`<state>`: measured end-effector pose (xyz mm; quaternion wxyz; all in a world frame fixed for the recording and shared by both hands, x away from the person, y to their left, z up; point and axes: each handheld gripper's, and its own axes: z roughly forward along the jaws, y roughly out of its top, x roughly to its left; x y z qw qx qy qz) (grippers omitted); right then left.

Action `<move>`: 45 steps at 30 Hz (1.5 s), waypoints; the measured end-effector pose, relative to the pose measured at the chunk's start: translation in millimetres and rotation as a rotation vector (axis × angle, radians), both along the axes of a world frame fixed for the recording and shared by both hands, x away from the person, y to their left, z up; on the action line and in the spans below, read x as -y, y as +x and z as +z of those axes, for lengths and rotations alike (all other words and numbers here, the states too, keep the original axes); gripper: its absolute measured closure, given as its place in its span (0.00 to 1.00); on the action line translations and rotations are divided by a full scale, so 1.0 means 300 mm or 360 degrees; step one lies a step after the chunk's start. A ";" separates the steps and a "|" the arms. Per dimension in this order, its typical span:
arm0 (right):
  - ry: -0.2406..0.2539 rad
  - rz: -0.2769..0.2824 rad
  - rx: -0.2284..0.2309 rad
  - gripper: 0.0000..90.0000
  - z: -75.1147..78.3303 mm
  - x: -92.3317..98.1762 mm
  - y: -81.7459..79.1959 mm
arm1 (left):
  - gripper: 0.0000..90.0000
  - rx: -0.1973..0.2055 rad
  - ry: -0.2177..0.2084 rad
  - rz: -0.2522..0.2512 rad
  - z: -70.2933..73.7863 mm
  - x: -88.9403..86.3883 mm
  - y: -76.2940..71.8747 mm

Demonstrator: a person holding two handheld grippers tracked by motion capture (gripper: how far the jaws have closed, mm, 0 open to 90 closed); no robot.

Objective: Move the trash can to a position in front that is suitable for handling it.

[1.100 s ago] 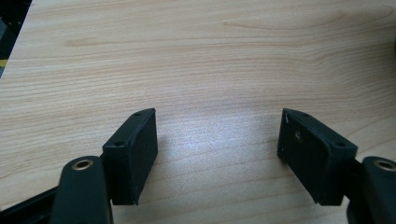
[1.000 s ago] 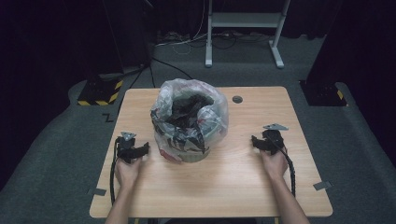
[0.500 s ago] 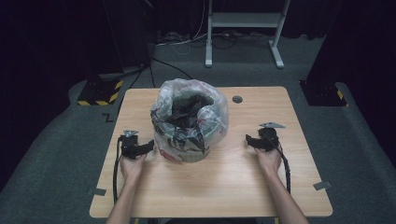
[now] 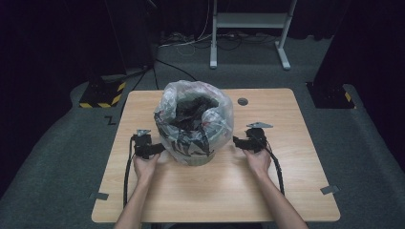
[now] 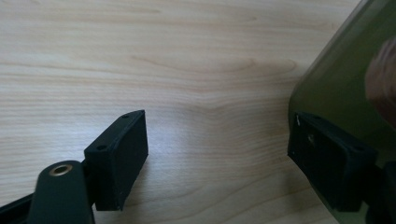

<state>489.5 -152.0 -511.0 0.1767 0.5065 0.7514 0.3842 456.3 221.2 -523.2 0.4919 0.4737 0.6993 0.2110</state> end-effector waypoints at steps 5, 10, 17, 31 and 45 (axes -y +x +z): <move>0.0006 0.0027 -0.0002 0.30 -0.006 -0.058 -0.006 | 0.23 0.0019 -0.0009 -0.0001 -0.003 0.025 0.005; 0.0012 0.0062 0.0019 0.30 0.000 -0.097 -0.008 | 0.23 0.0029 0.0003 -0.0001 -0.005 0.032 0.008; 0.0036 0.0085 0.0048 0.30 0.003 -0.129 -0.007 | 0.26 0.0014 0.0050 -0.0027 0.010 0.047 0.022; 0.0044 0.0042 0.0047 0.34 0.013 -0.122 0.006 | 0.29 0.0013 0.0058 -0.0023 0.032 0.088 0.052; 0.0047 -0.0066 0.0032 0.34 0.024 -0.071 0.044 | 0.30 0.0001 0.0065 -0.0043 0.037 0.152 0.110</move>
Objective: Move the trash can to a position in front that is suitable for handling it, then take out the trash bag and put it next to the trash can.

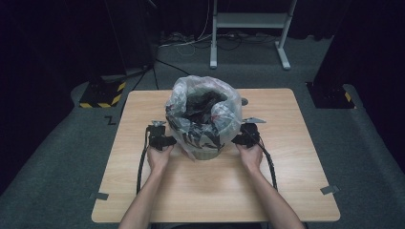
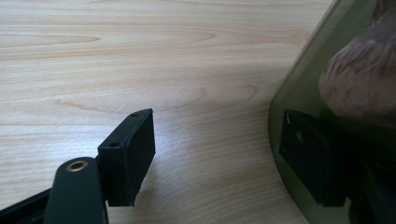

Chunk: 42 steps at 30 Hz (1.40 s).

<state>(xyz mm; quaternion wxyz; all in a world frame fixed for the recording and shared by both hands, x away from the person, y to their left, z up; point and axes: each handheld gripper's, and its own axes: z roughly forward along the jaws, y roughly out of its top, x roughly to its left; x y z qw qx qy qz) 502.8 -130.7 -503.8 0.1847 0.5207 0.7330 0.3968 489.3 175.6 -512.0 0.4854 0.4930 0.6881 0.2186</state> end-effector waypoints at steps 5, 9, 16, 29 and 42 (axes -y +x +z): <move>0.0009 -0.0010 0.0001 0.34 -0.002 0.011 0.006 | 0.30 -0.0007 -0.0005 0.0002 -0.002 0.005 0.005; -0.0004 -0.0016 0.0006 0.33 0.000 0.011 0.008 | 0.30 -0.0014 -0.0014 0.0011 -0.002 0.008 0.010; -0.0001 -0.0008 0.0010 0.29 0.007 0.023 0.008 | 0.28 -0.0020 -0.0022 0.0002 -0.002 0.009 0.014; -0.0183 -0.0046 0.0002 0.28 -0.043 0.164 -0.026 | 0.24 -0.0005 0.0225 -0.0094 -0.012 -0.024 -0.050; -0.0274 -0.0052 -0.0018 0.19 -0.069 0.222 -0.028 | 0.20 -0.0088 0.0413 -0.0150 -0.062 -0.115 -0.104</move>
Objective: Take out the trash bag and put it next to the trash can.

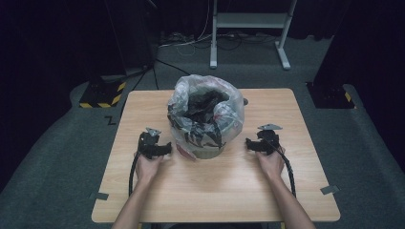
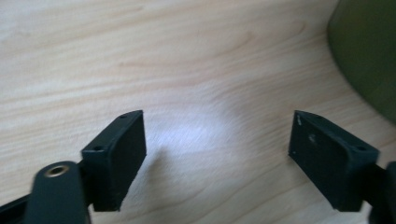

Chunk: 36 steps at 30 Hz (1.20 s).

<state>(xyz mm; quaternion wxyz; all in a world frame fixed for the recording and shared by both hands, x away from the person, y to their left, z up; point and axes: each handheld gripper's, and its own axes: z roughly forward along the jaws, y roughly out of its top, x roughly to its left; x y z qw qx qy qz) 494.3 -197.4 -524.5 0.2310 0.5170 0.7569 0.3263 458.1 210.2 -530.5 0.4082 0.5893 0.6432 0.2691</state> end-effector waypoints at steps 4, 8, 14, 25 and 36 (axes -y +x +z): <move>-0.0008 0.0006 -0.0011 0.14 -0.001 0.005 0.003 | 0.16 -0.0002 -0.0066 0.0004 -0.013 -0.024 0.011; -0.0006 -0.0012 -0.0017 0.14 -0.001 0.006 0.007 | 0.17 0.0046 -0.0064 0.0001 -0.022 -0.026 0.009; 0.0005 -0.0026 -0.0061 0.24 0.016 0.015 -0.001 | 0.16 0.0058 -0.0050 0.0038 -0.022 -0.025 0.009; 0.0240 0.0039 -0.0008 0.26 0.174 0.076 -0.055 | 0.17 0.0054 -0.0072 0.0038 -0.022 -0.028 0.012; 0.0332 0.0114 0.0035 0.27 0.317 0.077 -0.079 | 0.17 0.0056 -0.0075 0.0040 -0.022 -0.028 0.012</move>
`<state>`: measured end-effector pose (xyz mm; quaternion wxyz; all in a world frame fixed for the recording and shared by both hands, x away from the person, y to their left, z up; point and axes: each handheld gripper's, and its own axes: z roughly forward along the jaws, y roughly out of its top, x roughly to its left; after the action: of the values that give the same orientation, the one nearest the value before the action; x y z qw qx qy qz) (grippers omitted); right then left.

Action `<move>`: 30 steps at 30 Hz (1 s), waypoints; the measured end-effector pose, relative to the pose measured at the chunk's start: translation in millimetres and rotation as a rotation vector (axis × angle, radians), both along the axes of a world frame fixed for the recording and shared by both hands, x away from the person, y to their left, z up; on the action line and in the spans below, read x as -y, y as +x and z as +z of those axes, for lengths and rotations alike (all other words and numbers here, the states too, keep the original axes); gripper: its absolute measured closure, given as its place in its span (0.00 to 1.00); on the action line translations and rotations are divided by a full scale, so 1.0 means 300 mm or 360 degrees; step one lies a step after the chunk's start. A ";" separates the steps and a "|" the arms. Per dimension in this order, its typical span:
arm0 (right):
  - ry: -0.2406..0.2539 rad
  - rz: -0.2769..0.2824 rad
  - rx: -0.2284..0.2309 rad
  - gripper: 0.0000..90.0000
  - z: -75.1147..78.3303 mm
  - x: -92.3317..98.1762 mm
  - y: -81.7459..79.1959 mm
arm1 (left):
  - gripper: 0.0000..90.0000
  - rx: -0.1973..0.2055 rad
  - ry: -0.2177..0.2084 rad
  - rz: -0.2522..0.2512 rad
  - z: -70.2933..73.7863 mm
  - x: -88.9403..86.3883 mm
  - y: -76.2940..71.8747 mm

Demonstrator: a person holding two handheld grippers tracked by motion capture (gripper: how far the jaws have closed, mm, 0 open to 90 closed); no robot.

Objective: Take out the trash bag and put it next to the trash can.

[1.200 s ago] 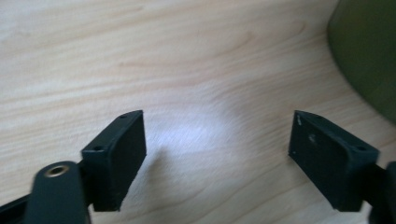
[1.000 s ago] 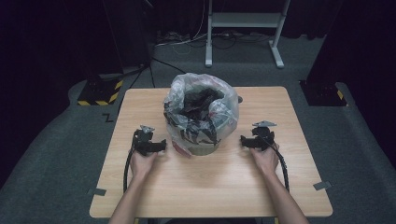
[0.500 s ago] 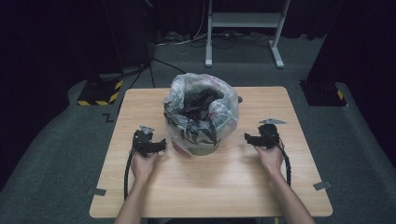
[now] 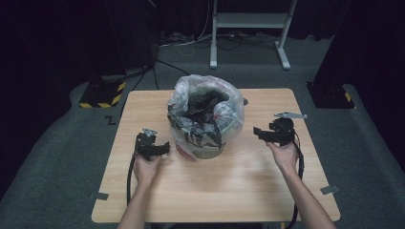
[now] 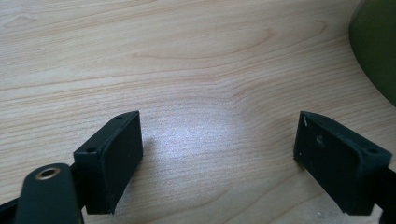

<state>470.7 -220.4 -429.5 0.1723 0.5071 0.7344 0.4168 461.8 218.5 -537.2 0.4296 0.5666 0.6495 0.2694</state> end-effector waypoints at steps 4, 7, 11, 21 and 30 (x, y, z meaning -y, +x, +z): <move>0.0020 0.0045 0.0030 0.27 0.060 -0.020 -0.003 | 0.17 -0.0001 0.0001 0.0001 0.000 0.000 0.000; 0.0038 0.0074 0.0052 0.27 0.105 -0.035 -0.003 | 0.17 -0.0002 0.0004 -0.0001 0.000 -0.001 0.000; 0.0033 0.0104 0.0099 0.26 0.172 -0.060 0.001 | 0.17 0.0002 -0.0003 0.0003 0.000 0.000 0.001; 0.0053 0.0182 0.0174 0.21 0.330 -0.148 0.031 | 0.17 0.0003 -0.0003 0.0004 0.000 0.000 0.000; 0.0011 0.0228 0.0156 0.20 0.382 -0.249 0.087 | 0.19 0.0006 -0.0003 0.0005 0.001 -0.001 0.000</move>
<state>496.8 -145.7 -314.8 0.1760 0.4327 0.7581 0.4550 461.7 218.9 -537.0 0.4309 0.5647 0.6498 0.2703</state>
